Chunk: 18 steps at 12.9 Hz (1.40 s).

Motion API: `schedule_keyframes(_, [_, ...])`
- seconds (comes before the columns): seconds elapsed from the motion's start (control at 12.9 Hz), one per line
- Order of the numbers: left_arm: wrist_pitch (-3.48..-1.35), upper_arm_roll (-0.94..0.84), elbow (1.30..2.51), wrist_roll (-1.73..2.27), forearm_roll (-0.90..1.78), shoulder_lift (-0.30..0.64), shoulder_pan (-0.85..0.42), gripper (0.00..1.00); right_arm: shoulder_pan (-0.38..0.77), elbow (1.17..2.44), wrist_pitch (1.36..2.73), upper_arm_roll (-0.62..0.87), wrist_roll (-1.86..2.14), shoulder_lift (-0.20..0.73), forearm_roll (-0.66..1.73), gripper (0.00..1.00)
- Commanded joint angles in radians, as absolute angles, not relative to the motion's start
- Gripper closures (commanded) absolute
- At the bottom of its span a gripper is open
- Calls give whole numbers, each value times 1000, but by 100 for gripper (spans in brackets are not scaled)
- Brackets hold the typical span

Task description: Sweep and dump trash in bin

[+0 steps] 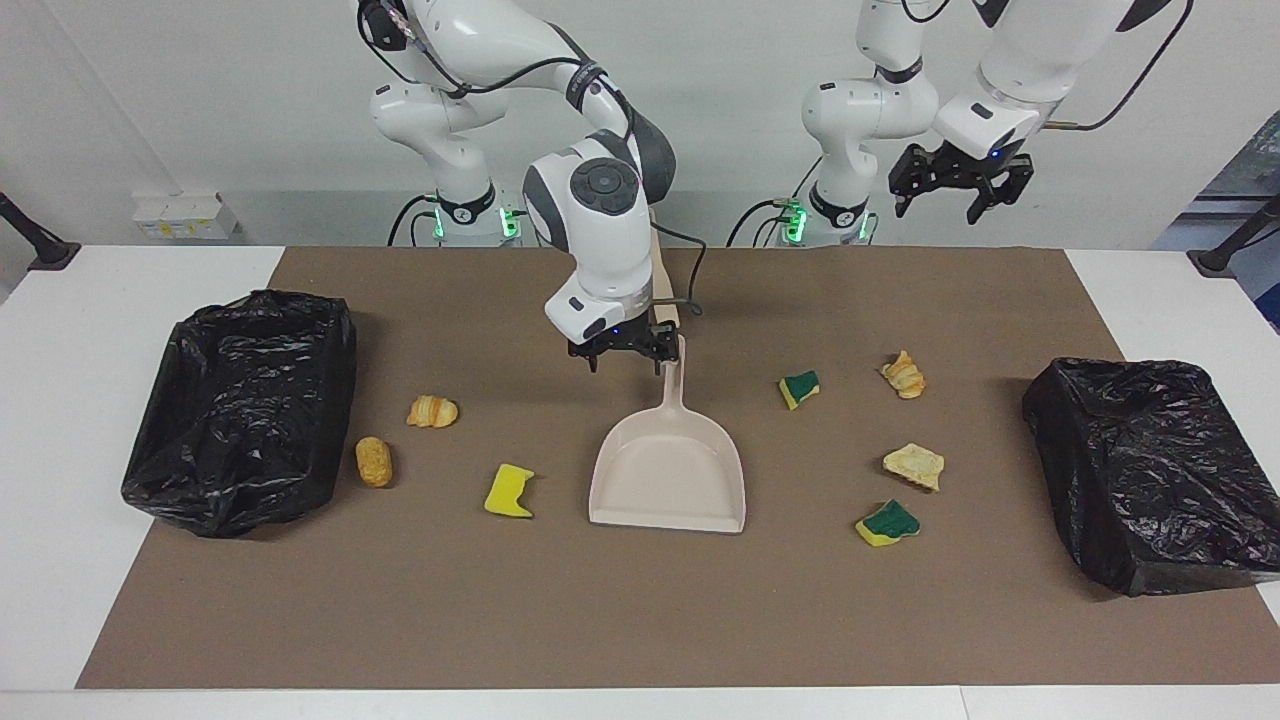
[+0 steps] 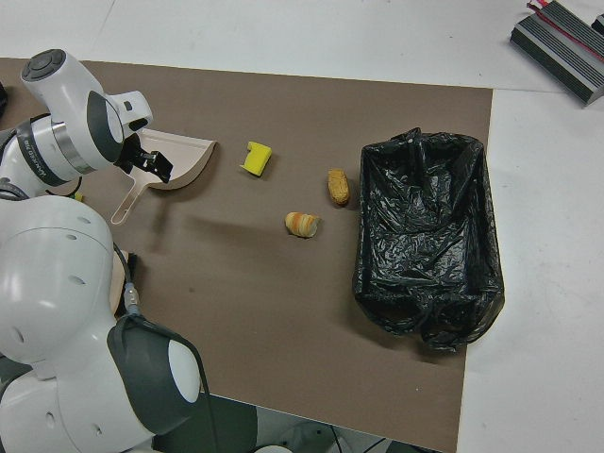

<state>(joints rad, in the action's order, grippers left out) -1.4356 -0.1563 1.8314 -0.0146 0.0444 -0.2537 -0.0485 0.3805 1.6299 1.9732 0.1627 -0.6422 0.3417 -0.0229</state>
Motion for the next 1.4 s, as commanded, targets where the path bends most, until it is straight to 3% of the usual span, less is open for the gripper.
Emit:
schedule_keyframes(0.0, [-1506,-144,2055,0,84,-421,-103,0,379,1608,1973,163,-657,353,-61,0])
schedule_keyframes(0.31, [-1569,-155,2212,125,135,-505,-211,0,382,1608,1973,164,-640,351,-67,0])
schedule_keyframes(0.78, [-1790,-155,2362,475,208,-503,-517,0,383,1617,1973,164,-627,353,-66,0])
schedule_keyframes(1.09, [-1971,-155,2417,667,221,-422,-698,0,380,1621,1976,164,-626,351,-64,0])
schedule_keyframes(1.32, [-2121,-155,2418,800,221,-269,-814,0,377,1629,1976,164,-608,350,-63,0])
